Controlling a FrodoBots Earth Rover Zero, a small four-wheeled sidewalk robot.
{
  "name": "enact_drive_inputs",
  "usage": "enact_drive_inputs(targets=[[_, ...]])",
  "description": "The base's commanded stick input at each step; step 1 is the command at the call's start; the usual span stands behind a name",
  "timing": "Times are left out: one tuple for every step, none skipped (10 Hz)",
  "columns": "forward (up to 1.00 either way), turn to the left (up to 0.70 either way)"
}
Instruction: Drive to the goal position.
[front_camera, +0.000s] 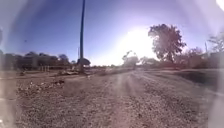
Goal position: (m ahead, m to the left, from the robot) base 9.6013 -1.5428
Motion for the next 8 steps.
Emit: enact_drive_inputs(targets=[[0.5,0.0],[0.5,0.0],[0.5,0.0],[0.5,0.0],[0.5,0.0],[0.5,0.0],[0.5,0.0],[0.5,0.0]])
